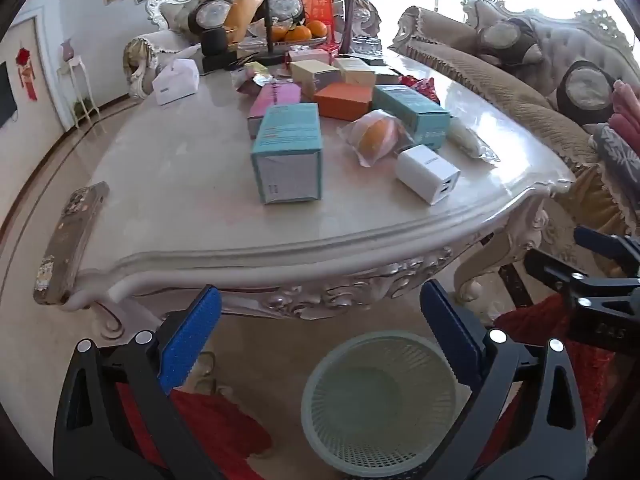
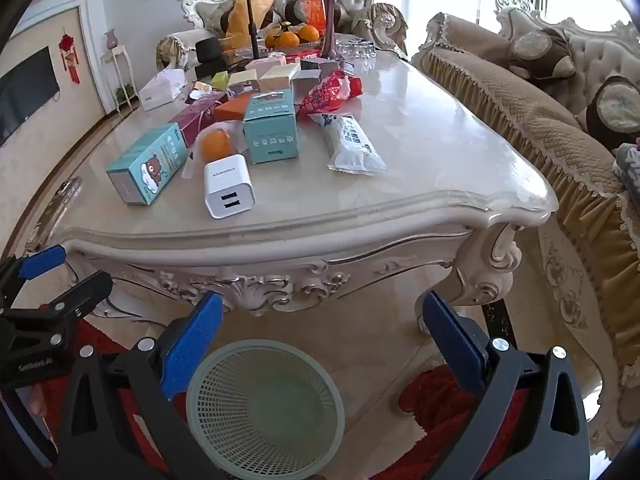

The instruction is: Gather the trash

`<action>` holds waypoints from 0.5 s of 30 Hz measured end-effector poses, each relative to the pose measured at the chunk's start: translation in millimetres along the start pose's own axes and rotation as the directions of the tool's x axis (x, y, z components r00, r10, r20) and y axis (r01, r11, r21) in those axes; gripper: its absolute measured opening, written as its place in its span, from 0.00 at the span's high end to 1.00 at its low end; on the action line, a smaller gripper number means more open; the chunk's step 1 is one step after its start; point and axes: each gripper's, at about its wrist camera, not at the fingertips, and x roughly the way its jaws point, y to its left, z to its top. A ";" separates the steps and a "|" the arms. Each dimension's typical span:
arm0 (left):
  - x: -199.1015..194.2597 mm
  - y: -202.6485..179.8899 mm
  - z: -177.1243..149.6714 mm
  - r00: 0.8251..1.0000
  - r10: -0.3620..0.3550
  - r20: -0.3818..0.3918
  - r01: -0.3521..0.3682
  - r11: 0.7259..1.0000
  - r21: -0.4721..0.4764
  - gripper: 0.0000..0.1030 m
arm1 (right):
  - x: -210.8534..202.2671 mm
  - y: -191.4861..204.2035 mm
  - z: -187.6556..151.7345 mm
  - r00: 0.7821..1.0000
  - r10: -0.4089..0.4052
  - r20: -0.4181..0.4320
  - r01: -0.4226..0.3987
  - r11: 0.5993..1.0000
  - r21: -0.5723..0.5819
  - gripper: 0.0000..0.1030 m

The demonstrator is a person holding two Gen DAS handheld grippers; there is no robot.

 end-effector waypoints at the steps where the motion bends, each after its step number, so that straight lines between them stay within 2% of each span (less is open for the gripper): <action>1: 0.5 0.4 0.3 1.000 -0.004 -0.003 0.004 1.000 -0.011 0.06 | -0.3 -0.4 -0.7 1.000 0.005 -0.004 -0.005 1.000 0.006 0.07; 3: 2.1 0.9 1.2 1.000 0.000 -0.009 0.000 1.000 -0.031 0.06 | -1.4 -0.6 -3.5 1.000 0.019 -0.012 -0.019 1.000 0.009 0.07; 4: 1.2 -5.9 -2.3 1.000 0.010 0.003 -0.010 1.000 -0.008 0.06 | 0.3 -6.7 -3.3 0.999 0.026 -0.036 -0.026 1.000 0.017 0.07; 7: 0.5 -7.0 -2.7 1.000 0.002 0.005 -0.002 1.000 -0.004 0.06 | 3.4 0.1 -4.2 0.998 0.009 -0.058 -0.009 1.000 -0.001 0.07; 15: -0.2 3.9 -2.9 0.999 -0.035 -0.006 0.034 0.999 -0.036 0.06 | 3.3 6.7 -6.7 0.999 0.014 -0.052 -0.015 1.000 -0.012 0.07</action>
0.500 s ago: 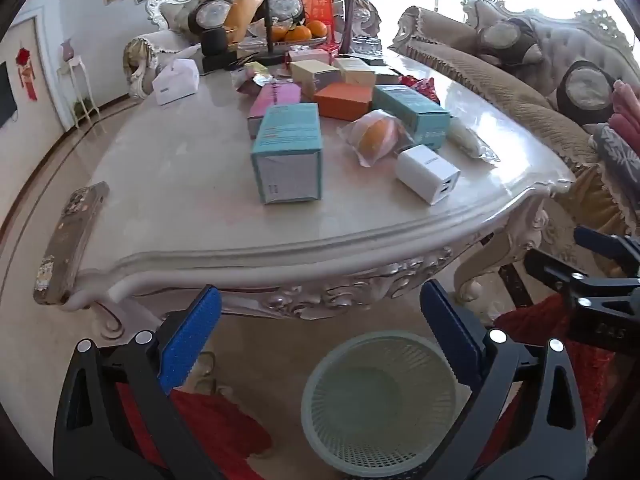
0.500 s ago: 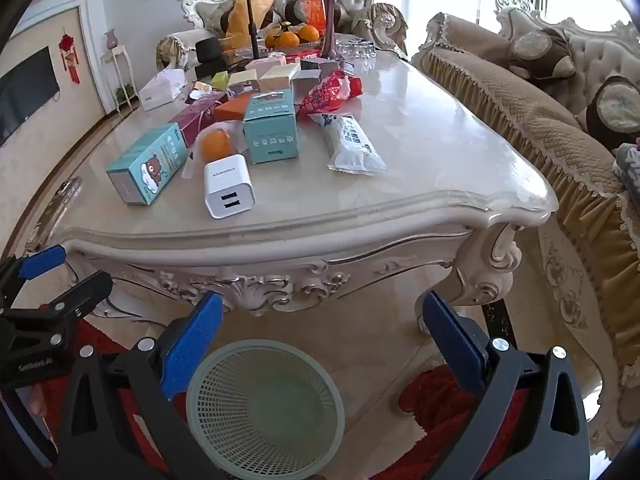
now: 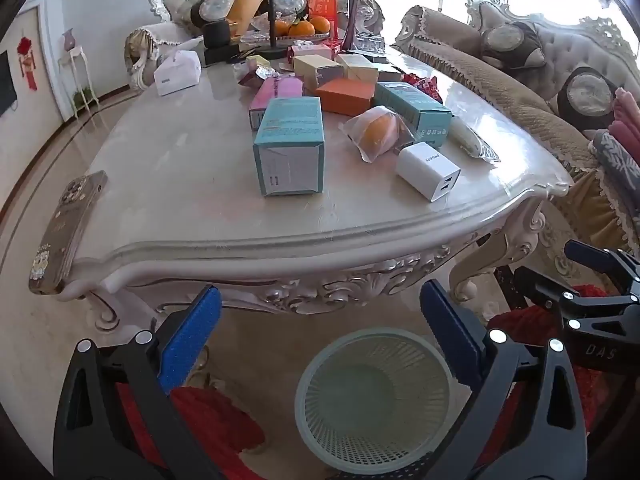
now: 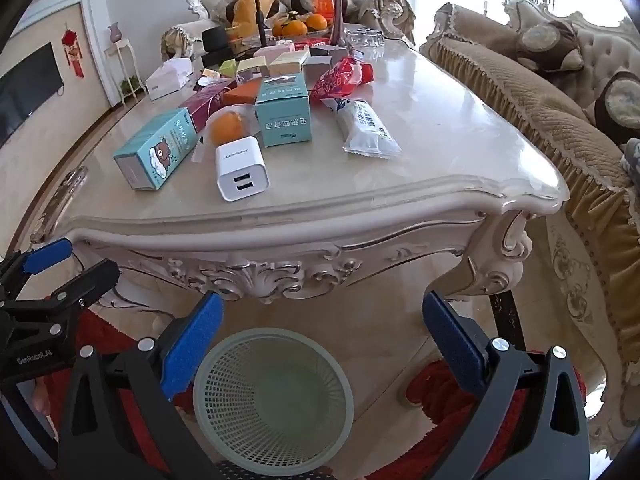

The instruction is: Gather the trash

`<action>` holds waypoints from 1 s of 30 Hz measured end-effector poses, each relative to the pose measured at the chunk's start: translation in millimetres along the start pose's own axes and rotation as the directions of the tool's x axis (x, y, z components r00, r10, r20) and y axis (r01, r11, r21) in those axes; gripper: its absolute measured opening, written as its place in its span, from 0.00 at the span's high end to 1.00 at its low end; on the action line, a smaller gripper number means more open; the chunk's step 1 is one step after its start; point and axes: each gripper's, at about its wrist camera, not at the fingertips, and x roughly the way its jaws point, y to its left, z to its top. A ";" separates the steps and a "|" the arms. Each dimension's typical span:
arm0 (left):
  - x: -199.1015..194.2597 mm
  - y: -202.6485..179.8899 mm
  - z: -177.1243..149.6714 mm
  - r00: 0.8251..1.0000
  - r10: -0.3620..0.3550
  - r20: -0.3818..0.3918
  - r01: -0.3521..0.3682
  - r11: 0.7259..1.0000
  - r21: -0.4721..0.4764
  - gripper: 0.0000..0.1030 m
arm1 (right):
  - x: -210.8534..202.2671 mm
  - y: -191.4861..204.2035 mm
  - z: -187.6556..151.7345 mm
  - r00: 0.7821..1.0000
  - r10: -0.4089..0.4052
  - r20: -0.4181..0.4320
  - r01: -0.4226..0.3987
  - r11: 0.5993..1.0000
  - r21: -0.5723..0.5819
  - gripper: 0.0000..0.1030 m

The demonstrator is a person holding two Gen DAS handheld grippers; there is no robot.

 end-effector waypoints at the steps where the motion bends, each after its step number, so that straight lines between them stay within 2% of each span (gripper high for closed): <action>1: 0.0 0.6 0.0 1.000 0.002 -0.001 -0.002 1.000 -0.001 0.06 | -0.1 0.1 0.1 1.000 0.000 0.000 0.000 1.000 0.000 0.07; 30: 2.8 -7.5 -3.0 1.000 0.023 -0.017 -0.023 0.999 0.028 0.06 | -1.7 0.5 -2.3 1.000 0.006 -0.002 -0.006 1.000 -0.001 0.07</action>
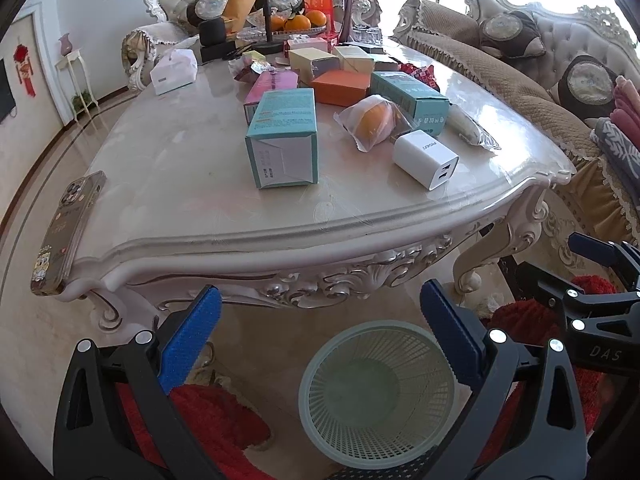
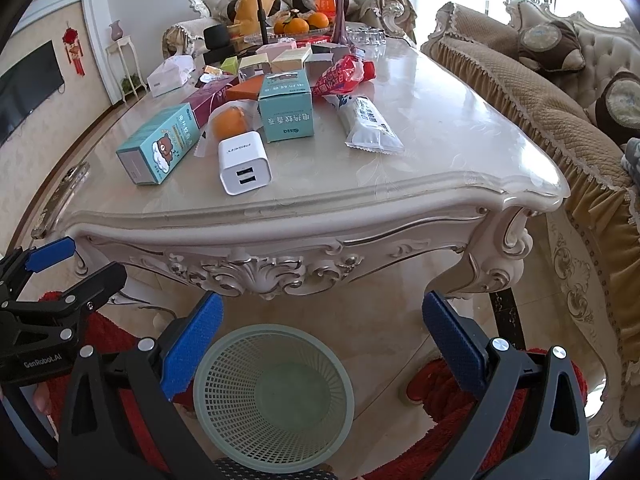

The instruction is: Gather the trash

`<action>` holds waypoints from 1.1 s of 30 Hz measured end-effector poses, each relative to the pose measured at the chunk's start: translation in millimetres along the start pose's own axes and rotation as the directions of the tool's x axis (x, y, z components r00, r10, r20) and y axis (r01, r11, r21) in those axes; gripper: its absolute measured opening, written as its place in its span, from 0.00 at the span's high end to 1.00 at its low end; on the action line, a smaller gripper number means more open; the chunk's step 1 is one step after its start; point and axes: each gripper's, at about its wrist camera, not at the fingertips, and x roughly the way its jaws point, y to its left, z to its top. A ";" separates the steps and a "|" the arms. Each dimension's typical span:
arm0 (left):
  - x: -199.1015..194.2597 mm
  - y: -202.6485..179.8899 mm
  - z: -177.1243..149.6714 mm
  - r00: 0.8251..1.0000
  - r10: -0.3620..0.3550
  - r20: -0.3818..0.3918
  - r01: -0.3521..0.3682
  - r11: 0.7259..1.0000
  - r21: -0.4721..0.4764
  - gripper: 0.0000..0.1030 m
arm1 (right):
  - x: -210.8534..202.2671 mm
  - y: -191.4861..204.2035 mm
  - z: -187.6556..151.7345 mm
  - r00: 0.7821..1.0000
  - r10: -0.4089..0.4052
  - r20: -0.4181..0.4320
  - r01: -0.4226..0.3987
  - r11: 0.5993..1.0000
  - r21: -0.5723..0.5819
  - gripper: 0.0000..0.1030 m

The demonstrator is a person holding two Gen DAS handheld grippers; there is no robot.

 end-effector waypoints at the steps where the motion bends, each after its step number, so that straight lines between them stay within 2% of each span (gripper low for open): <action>1: 0.5 -0.1 0.2 1.000 0.000 -0.001 0.000 1.000 -0.001 0.06 | 0.5 -0.1 -0.7 1.000 0.000 -0.001 0.000 1.000 0.001 0.07; 12: 12.7 1.3 5.0 1.000 0.002 -0.028 -0.002 1.000 -0.007 0.06 | 7.4 -7.8 4.9 1.000 -0.008 0.001 0.008 1.000 0.016 0.07; 22: 22.4 -0.5 6.7 0.999 0.000 -0.053 0.000 1.000 -0.003 0.06 | 17.2 -8.4 6.4 1.000 -0.002 -0.031 0.002 1.000 0.009 0.07; 33: 20.2 0.1 6.3 0.999 -0.002 -0.049 0.002 1.000 -0.008 0.06 | 15.1 -3.9 6.1 0.999 -0.005 -0.035 0.005 1.000 -0.006 0.07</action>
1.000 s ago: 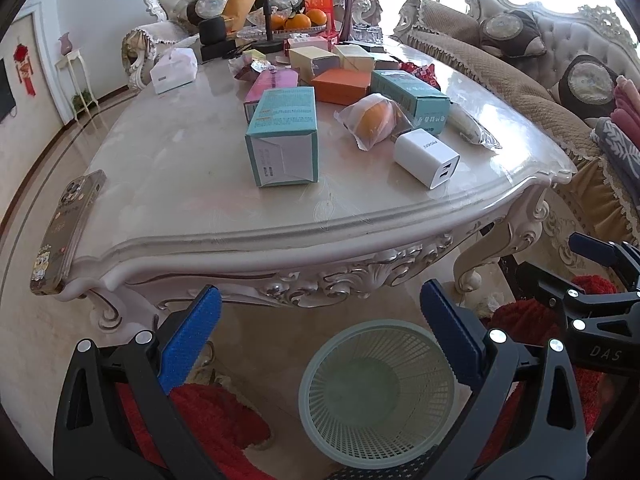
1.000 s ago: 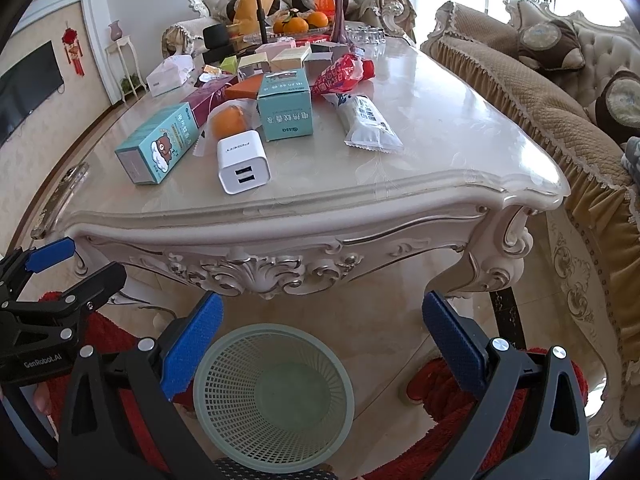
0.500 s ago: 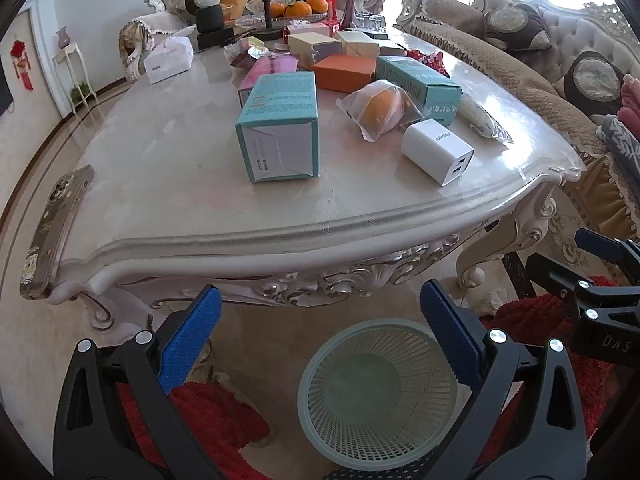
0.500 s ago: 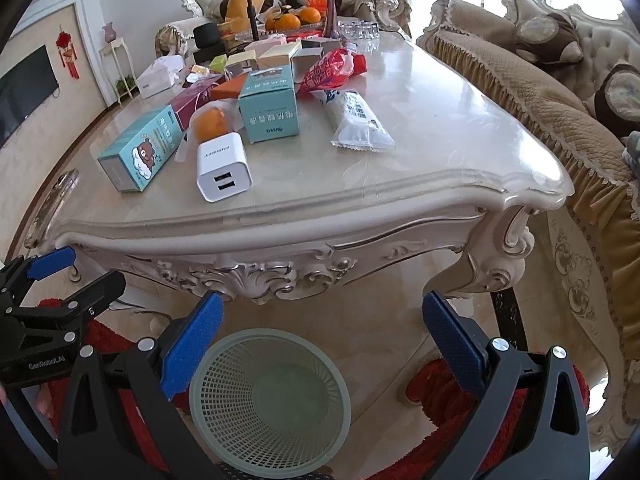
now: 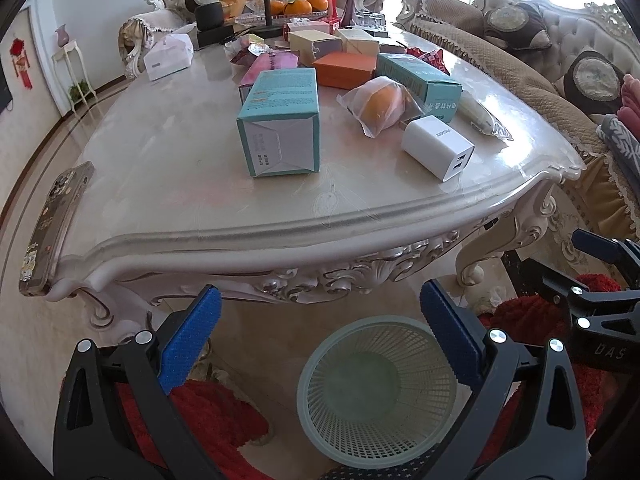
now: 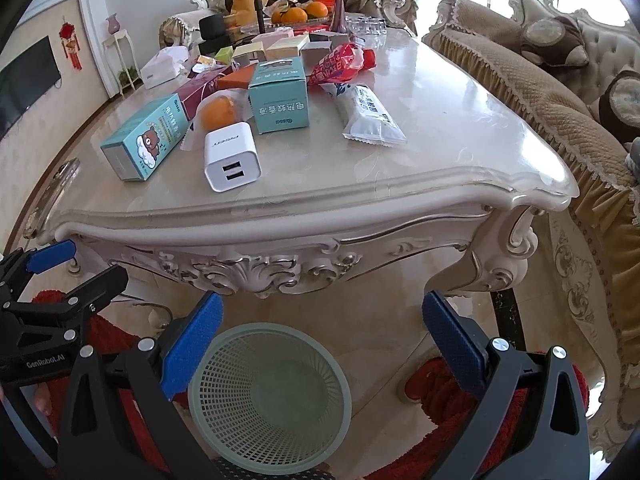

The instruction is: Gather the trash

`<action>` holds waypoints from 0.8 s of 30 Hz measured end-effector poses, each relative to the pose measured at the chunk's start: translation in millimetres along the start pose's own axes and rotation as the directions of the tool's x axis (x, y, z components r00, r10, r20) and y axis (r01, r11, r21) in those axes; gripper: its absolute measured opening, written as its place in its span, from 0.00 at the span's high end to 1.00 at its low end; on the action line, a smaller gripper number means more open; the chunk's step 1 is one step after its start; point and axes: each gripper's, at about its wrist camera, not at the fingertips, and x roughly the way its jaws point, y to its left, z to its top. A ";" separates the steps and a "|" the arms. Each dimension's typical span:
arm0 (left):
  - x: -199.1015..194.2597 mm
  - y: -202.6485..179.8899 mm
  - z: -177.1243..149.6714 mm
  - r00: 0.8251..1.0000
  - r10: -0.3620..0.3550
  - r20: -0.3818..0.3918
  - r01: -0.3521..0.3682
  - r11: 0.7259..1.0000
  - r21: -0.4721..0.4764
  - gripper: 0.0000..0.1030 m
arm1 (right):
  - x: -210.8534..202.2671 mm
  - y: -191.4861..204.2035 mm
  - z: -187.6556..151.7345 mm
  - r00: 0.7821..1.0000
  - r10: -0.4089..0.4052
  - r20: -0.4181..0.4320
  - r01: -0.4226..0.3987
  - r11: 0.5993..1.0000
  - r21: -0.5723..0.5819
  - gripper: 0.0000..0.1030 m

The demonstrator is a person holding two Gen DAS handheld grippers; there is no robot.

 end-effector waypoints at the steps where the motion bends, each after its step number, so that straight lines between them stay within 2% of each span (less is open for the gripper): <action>1: -0.5 -0.2 -0.1 1.000 0.000 0.001 0.000 1.000 0.000 0.06 | -0.1 0.1 0.0 1.000 -0.001 0.001 0.001 1.000 -0.001 0.07; 19: -4.9 -1.2 -1.4 1.000 -0.001 0.015 0.001 1.000 0.006 0.06 | -5.9 0.8 -4.0 1.000 -0.004 0.009 0.004 1.000 -0.003 0.07; 21: -11.5 1.7 -1.8 0.998 0.001 0.060 0.000 1.000 -0.015 0.06 | -9.8 -2.4 -2.3 1.000 0.009 0.028 -0.009 1.000 0.005 0.07; 24: -24.0 14.5 9.3 0.985 -0.026 0.168 0.037 0.998 -0.058 0.06 | -19.3 -14.5 9.1 0.994 0.026 0.103 -0.029 0.999 0.029 0.07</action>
